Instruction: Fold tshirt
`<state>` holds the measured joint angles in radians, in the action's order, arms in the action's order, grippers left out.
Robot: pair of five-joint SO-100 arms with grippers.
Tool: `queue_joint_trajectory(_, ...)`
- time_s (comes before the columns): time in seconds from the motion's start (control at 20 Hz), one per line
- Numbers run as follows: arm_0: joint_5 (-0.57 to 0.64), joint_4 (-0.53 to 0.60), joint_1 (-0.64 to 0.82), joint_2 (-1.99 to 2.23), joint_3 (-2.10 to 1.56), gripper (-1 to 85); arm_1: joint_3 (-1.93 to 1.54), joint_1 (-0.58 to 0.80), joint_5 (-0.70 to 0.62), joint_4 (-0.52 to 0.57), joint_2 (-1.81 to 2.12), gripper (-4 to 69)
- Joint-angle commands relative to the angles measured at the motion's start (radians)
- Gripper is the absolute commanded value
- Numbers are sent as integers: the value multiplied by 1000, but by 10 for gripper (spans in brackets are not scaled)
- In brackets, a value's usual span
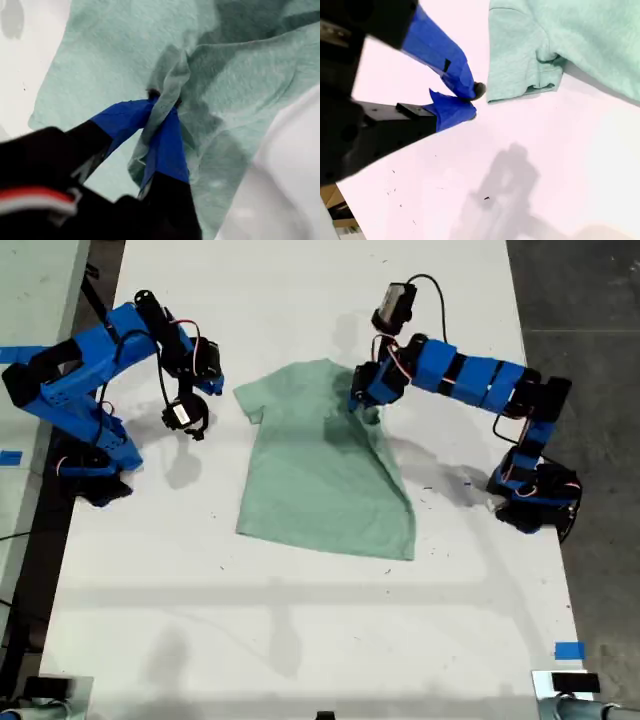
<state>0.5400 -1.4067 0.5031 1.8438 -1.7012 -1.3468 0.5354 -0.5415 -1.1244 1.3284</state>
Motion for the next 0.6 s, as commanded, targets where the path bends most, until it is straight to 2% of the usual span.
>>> queue_joint_trajectory(0.0, -17, 9, -37, 18, 12, 0, 91, -18, 17, 132, -63, -10)
queue_joint_trajectory(0.1, -20, 6, -41, 21, 12, 0, 97, -12, 8, 229, -150, -10)
queue_joint_trajectory(0.15, -20, 6, -43, 23, 12, 0, 104, -6, -11, 268, -206, 17)
queue_joint_trajectory(0.2, -21, 3, -44, 23, 12, 0, 153, 3, -9, 250, -284, 140)
queue_joint_trajectory(0.25, -21, 2, -46, 26, 12, 0, 241, 8, 3, 163, -360, 294)
queue_joint_trajectory(0.3, -23, -2, -48, 29, 12, 0, 290, 5, -2, 92, -388, 352)
queue_joint_trajectory(0.45, -25, -6, -49, 32, 8, 0, 310, -31, 5, -49, -272, 388)
queue_joint_trajectory(0.55, -25, -6, -48, 32, 8, 0, 273, -54, 6, -123, -120, 379)
